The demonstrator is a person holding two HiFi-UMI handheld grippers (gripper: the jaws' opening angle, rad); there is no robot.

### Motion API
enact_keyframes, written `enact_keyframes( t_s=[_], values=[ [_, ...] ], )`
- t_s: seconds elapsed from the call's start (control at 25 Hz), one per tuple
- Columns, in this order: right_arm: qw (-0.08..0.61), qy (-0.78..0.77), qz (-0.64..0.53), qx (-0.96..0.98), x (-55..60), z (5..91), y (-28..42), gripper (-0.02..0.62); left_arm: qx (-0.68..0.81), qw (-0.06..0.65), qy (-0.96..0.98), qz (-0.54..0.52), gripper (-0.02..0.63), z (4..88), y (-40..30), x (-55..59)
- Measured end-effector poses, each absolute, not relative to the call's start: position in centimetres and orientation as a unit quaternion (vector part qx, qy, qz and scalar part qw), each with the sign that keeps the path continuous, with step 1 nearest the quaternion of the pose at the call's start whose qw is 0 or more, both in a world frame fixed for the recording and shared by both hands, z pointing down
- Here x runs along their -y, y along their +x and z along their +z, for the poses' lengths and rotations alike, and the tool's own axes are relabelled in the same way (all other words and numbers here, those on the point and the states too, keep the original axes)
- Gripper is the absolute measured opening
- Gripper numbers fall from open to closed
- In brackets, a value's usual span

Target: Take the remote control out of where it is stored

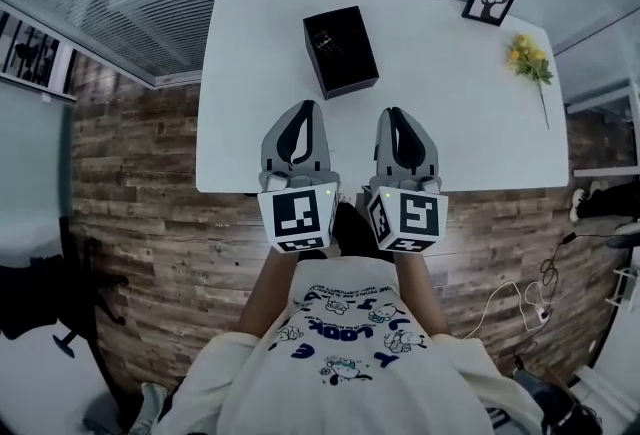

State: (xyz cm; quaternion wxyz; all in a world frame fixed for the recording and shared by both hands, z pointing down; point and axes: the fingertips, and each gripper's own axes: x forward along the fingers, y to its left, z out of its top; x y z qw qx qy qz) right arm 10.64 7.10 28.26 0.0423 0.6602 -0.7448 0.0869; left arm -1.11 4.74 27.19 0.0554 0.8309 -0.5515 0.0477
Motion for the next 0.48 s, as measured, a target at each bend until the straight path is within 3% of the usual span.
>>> enact_keyframes(
  t_s=[0.48],
  values=[
    [0.068,0.608,0.114,0.783,0.4,31.7,12.0,0.049,0.592,0.106,0.798,0.04,0.017,30.5,0.3,1.4]
  ],
)
